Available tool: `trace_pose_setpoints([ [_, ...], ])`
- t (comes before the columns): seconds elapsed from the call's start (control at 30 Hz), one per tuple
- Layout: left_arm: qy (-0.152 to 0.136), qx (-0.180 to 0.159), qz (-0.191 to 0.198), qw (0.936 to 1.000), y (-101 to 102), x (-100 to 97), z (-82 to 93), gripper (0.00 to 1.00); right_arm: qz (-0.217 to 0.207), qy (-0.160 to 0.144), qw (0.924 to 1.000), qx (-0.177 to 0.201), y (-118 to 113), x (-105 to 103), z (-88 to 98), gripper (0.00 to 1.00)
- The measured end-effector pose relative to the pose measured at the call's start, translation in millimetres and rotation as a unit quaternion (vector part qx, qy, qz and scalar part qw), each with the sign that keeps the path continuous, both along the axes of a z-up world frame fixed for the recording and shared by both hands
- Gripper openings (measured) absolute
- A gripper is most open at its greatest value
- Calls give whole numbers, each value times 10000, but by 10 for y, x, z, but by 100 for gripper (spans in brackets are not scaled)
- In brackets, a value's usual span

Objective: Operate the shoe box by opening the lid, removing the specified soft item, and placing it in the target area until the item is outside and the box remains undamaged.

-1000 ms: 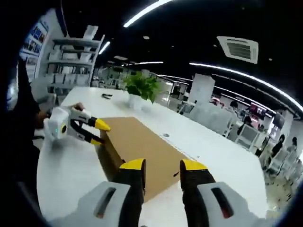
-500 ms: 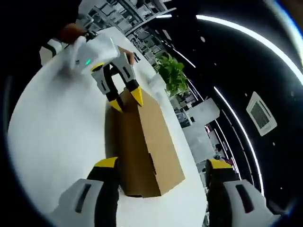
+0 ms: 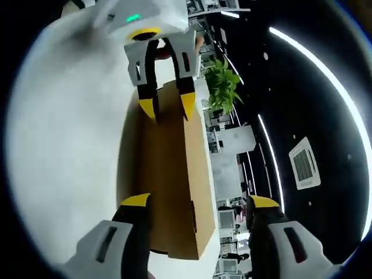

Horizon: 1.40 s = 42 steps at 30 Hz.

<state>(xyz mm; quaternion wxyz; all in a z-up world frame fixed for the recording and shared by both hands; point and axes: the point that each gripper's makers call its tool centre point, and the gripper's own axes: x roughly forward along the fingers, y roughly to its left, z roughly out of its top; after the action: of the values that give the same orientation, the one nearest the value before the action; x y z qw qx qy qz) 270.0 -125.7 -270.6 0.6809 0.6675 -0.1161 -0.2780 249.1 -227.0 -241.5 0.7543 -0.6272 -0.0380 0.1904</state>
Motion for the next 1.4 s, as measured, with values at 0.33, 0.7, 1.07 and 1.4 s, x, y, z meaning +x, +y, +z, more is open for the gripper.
trace_pose_setpoints([
  [0.33,-16,-1,-34,10000,-10,-7,-15,29,-447,-322,9978,-382,-76,125,-13,69],
  [0.7,-25,-17,-29,10000,-16,-6,-23,29,-454,-391,9969,-504,-54,131,-23,65],
  [1.07,-70,-14,-34,10000,-19,-1,-27,29,-434,-210,9950,-879,8,122,-262,36],
  [1.4,-123,38,40,9999,-24,-3,-27,29,-382,-189,9947,-939,25,117,-312,28],
])
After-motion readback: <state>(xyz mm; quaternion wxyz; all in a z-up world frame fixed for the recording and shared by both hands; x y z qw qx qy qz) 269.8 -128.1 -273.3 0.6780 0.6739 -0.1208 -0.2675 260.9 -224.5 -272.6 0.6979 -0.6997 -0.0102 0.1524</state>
